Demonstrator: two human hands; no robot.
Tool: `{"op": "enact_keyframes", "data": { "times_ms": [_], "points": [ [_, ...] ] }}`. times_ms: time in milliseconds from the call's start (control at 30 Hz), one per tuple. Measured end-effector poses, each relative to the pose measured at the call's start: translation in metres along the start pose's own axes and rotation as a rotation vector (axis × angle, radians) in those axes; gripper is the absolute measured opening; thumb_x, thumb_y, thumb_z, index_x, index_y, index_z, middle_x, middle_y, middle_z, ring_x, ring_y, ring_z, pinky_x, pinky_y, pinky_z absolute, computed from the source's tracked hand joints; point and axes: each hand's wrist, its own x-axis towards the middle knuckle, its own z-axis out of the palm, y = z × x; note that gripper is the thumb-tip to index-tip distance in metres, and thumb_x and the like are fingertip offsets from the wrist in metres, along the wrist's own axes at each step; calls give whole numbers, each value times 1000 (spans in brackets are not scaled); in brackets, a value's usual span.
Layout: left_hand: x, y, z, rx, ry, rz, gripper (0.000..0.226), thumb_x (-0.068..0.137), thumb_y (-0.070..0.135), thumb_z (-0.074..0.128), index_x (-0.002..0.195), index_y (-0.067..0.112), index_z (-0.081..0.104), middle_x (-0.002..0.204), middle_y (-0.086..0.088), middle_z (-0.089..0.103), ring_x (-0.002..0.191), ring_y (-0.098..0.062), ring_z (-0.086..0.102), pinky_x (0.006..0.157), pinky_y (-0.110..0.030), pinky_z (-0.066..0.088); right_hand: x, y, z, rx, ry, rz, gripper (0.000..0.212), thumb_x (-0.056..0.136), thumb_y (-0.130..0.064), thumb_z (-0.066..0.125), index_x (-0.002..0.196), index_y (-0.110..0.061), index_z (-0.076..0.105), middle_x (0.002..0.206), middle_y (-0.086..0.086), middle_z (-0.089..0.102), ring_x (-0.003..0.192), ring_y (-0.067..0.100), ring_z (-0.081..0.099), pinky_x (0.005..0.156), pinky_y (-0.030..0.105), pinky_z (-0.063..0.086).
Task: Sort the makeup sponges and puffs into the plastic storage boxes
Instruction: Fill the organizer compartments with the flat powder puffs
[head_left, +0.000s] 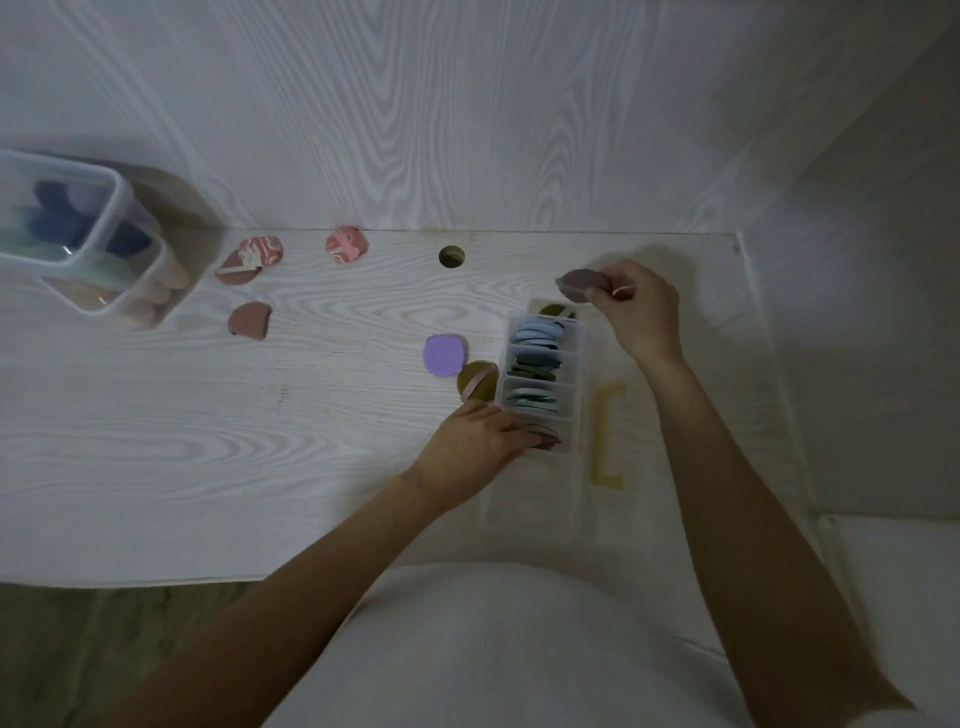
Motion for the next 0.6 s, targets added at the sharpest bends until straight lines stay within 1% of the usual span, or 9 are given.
{"op": "enact_keyframes", "data": {
  "times_ms": [100, 167, 267, 300, 333, 367, 433, 500, 600],
  "points": [
    [2, 6, 2, -11, 12, 8, 29, 88, 28, 47, 106, 27, 70, 102, 2, 71, 81, -19, 68, 74, -27, 52, -64, -5, -23, 107, 17, -46, 9, 82, -8, 66, 90, -11, 66, 84, -1, 65, 73, 5, 56, 65, 11, 42],
    [3, 11, 5, 13, 8, 38, 28, 87, 26, 51, 108, 28, 69, 100, 3, 72, 74, -17, 67, 68, -25, 50, -104, -3, -31, 116, 25, -84, 12, 82, -7, 67, 89, -16, 64, 78, -6, 63, 68, -1, 55, 59, 7, 39],
    [7, 22, 11, 34, 20, 85, 29, 76, 20, 74, 104, 26, 71, 94, 3, 73, 66, -17, 66, 62, -22, 47, -145, 13, -30, 40, 23, -94, 11, 80, -12, 70, 84, -19, 61, 75, -7, 62, 67, 4, 56, 57, 10, 37],
    [8, 25, 11, 29, 28, 95, 26, 75, 19, 75, 101, 26, 72, 92, 3, 73, 64, -17, 66, 61, -22, 47, -153, 19, -27, -7, 28, -101, 9, 80, -15, 70, 82, -19, 62, 75, -6, 62, 66, 6, 56, 57, 10, 36],
    [10, 28, 10, 23, 30, 105, 21, 79, 20, 69, 98, 25, 73, 91, 3, 73, 63, -17, 66, 61, -21, 46, -159, 25, -25, -54, 44, -110, 6, 80, -17, 69, 82, -18, 62, 75, -4, 63, 66, 10, 56, 57, 10, 34],
    [12, 30, 8, 12, 33, 104, 21, 82, 23, 59, 97, 26, 73, 91, 3, 73, 63, -17, 66, 61, -21, 46, -163, 29, -25, -96, 62, -126, 5, 80, -18, 68, 81, -16, 63, 76, -1, 63, 66, 14, 56, 58, 14, 35],
    [14, 32, 7, -9, 39, 109, 31, 83, 27, 46, 97, 26, 73, 90, 3, 73, 64, -16, 66, 61, -21, 46, -164, 32, -26, -173, 73, -183, 5, 79, -16, 70, 81, -15, 65, 76, 0, 63, 67, 18, 56, 59, 23, 40],
    [15, 32, 6, -10, 46, 117, 31, 84, 27, 45, 97, 26, 73, 88, 2, 73, 66, -18, 66, 61, -22, 48, -161, 30, -28, -213, 35, -239, 7, 79, -14, 72, 83, -16, 66, 78, -2, 65, 69, 16, 55, 64, 26, 41],
    [14, 29, 9, -26, 27, 104, 19, 83, 21, 62, 97, 24, 73, 90, -1, 73, 69, -21, 67, 64, -26, 50, -156, 30, -30, -278, -28, -306, 6, 78, -15, 68, 83, -18, 66, 79, -3, 65, 71, 13, 52, 69, 23, 34]
  ]
}}
